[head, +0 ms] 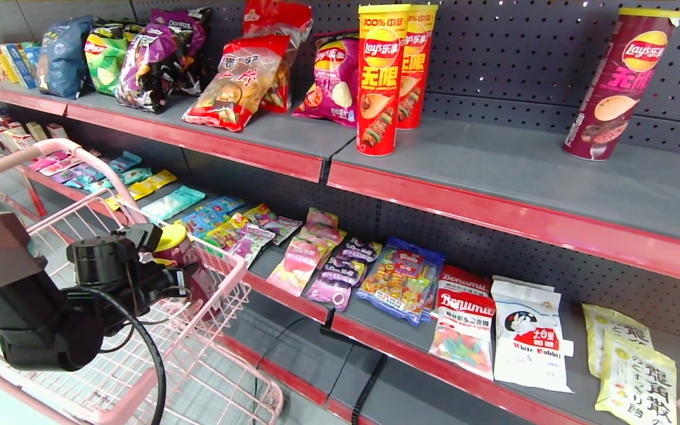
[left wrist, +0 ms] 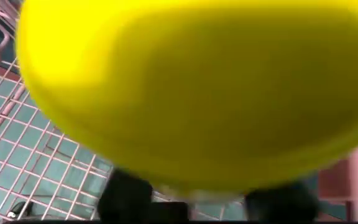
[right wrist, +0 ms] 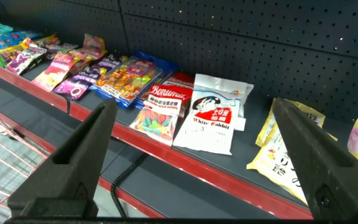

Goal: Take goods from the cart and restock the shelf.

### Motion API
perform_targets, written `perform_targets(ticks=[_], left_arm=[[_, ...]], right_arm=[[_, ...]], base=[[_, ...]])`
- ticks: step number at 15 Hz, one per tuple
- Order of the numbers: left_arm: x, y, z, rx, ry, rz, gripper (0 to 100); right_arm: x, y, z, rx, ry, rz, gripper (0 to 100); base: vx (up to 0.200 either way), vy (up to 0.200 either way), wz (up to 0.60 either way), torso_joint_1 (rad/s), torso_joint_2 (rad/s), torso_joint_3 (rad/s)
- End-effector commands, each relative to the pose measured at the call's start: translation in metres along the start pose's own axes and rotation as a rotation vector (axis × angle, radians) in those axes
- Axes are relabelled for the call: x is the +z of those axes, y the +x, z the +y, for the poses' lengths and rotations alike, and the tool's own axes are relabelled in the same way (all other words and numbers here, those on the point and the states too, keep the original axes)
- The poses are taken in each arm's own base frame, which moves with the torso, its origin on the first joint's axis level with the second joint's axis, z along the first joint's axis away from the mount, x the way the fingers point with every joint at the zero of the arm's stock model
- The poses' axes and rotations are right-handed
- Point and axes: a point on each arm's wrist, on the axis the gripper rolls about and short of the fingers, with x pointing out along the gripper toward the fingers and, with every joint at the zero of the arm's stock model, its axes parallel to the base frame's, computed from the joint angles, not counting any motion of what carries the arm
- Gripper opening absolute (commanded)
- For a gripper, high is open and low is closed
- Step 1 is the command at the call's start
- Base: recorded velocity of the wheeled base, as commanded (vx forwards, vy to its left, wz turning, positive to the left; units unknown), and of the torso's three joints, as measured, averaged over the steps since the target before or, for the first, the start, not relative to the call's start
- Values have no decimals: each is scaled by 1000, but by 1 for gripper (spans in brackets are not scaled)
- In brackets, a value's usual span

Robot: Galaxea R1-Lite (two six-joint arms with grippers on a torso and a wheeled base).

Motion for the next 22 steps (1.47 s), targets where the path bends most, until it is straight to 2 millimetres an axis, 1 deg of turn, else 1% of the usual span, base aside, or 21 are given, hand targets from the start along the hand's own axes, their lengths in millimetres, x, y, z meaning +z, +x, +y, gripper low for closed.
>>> perform_targets(ticks=[1,3,4,5,6,7,8,9,10,11,12,13,16,19,21,22], left_arm=[[11,-12,-2,-6,5,-26,0],[26,-32,-6,-37,8,-44,0],[42,-56,-9,-50,9,-60,0],[53,-72,-12,-52,10,-72,0],[70,-100,-17,-65,14,-104,0],[70,-100,-17,-65,14,-104,0],[104,-167,-30,-114,28,-157,0],[117,-199,-36,-149,36,-175,0],[126,-228,-41,-173,43,-194,0],[127,-251,-46,-182,49,-207,0],[124,-271,-49,-188,60,-233,0],[120,-285,-52,-197,70,-264,0],[107,-302,-54,-188,81,-301,0],[94,-309,-54,-173,98,-307,0],[71,-315,-54,-136,112,-297,0],[65,-317,-54,-135,113,-299,0]], right_arm=[[0,0,0,0,0,2,100],[0,0,0,0,0,2,100],[0,0,0,0,-2,2,100],[0,0,0,0,0,2,100],[0,0,0,2,0,0,100],[0,0,0,2,0,0,100],[0,0,0,5,-2,0,100],[0,0,0,5,0,0,100],[0,0,0,5,0,0,100],[0,0,0,3,0,0,100],[0,0,0,3,0,2,100],[0,0,0,3,0,2,100],[0,0,0,2,1,2,100],[0,0,0,2,0,2,100],[0,0,0,0,0,0,100],[0,0,0,2,0,2,100]], base=[[0,0,0,0,0,0],[0,0,0,0,0,0],[0,0,0,0,0,0],[0,0,0,0,0,0],[0,0,0,0,0,0],[0,0,0,0,0,0],[0,0,0,0,0,0],[0,0,0,0,0,0],[0,0,0,0,0,0],[0,0,0,0,0,0],[0,0,0,0,0,0],[0,0,0,0,0,0],[0,0,0,87,-260,-172],[0,0,0,165,-481,-312],[0,0,0,190,-535,-337],[0,0,0,222,-564,-349]])
